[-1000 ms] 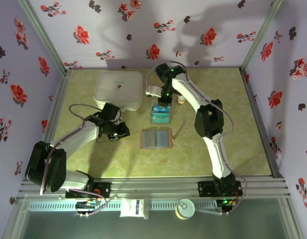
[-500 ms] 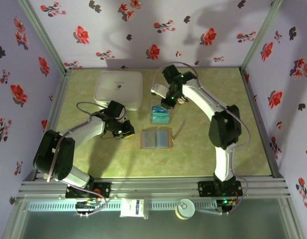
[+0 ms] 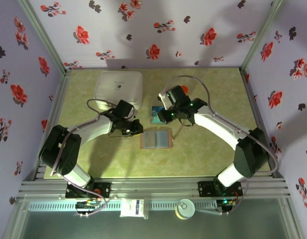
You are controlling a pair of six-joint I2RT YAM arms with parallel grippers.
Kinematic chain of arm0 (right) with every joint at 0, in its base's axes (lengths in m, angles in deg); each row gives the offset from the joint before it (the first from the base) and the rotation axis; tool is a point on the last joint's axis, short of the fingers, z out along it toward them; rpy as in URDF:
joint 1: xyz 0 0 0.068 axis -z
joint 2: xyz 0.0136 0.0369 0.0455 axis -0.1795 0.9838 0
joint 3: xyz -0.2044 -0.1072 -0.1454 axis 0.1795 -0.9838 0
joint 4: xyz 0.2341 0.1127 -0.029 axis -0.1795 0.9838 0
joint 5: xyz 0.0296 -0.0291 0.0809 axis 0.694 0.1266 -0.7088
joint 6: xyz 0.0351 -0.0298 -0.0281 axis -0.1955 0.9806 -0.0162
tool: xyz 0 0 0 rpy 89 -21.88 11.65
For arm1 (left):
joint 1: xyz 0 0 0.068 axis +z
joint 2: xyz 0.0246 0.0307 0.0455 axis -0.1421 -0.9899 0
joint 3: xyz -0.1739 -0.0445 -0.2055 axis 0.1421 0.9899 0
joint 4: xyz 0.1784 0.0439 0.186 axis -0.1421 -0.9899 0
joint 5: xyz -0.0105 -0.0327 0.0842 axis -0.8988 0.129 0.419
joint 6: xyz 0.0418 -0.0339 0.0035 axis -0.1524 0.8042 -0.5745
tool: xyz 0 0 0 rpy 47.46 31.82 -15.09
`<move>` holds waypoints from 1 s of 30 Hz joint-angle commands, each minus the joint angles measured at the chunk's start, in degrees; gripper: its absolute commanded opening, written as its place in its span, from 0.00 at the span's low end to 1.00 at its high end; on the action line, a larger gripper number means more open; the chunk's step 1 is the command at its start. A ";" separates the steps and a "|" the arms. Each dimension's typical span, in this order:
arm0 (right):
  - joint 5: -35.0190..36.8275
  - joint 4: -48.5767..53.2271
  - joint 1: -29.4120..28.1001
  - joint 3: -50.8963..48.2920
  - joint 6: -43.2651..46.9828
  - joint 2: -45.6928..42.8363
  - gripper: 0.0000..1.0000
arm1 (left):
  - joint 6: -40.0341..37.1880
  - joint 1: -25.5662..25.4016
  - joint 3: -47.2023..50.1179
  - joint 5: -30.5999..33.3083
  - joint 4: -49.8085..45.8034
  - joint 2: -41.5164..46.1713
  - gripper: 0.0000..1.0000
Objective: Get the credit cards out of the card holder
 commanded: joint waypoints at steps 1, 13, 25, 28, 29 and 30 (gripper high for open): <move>3.60 -5.53 -1.25 -4.17 -13.73 -5.17 0.23 | 0.55 -1.02 1.34 -0.20 1.61 -0.07 0.13; -3.07 -15.54 -2.10 -20.76 -31.90 -10.69 0.15 | 1.79 -4.70 1.11 0.36 1.14 -2.37 0.06; -13.34 -23.56 -3.10 -21.50 -38.05 -0.67 0.26 | -0.49 -5.01 -0.51 5.97 -4.48 -4.99 0.00; -14.52 -24.61 -3.16 -20.51 -38.43 1.65 0.28 | -0.20 -5.04 -0.42 5.89 -3.74 -5.72 0.00; -14.68 -24.65 -3.20 -20.16 -38.51 2.35 0.29 | -0.27 -4.95 -0.42 5.78 -3.49 -5.96 0.00; -14.89 -24.63 -3.24 -19.77 -38.48 2.99 0.29 | -0.10 -5.01 -0.42 5.65 -3.25 -6.26 0.00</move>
